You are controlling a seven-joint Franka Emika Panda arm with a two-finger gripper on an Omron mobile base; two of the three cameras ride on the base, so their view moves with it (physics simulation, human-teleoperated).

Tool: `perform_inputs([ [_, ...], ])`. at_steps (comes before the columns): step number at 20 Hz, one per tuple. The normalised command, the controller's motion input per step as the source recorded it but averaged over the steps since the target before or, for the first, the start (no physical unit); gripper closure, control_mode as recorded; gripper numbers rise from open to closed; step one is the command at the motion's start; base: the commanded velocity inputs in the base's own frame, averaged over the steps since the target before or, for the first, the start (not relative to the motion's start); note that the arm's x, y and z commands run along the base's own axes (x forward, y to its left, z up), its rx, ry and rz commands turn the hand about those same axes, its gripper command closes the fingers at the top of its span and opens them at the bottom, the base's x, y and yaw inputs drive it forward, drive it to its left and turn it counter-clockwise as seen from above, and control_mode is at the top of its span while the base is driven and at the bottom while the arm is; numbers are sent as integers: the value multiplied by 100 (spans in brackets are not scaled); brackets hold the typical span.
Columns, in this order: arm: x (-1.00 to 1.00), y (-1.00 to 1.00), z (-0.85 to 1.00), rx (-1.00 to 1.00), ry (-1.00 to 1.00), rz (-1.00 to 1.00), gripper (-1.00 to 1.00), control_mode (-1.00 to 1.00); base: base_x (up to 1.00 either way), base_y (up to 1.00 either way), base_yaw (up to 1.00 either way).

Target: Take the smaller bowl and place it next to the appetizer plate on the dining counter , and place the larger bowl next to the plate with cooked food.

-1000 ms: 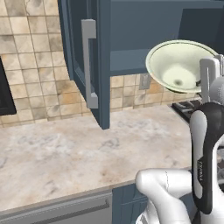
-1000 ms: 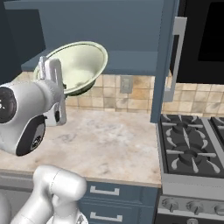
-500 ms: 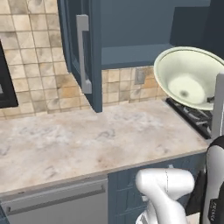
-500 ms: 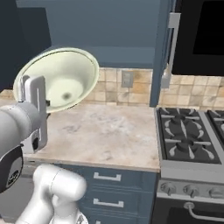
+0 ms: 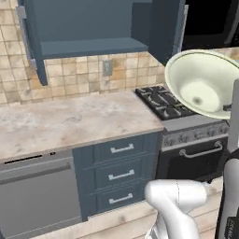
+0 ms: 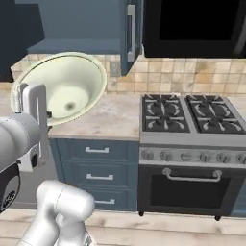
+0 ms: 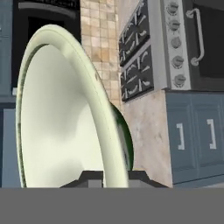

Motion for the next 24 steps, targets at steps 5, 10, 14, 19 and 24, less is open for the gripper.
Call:
perform_inputs([
  [5,0,0,0,0,0,0,100,100,-8,-56,-76],
  [10,0,0,0,0,0,0,100,100,0,-30,-91],
  [14,0,0,0,0,0,0,100,100,0,-26,-92],
  [19,0,0,0,0,0,0,100,100,0,-21,-92],
  [24,0,0,0,0,0,0,100,100,0,-28,-86],
])
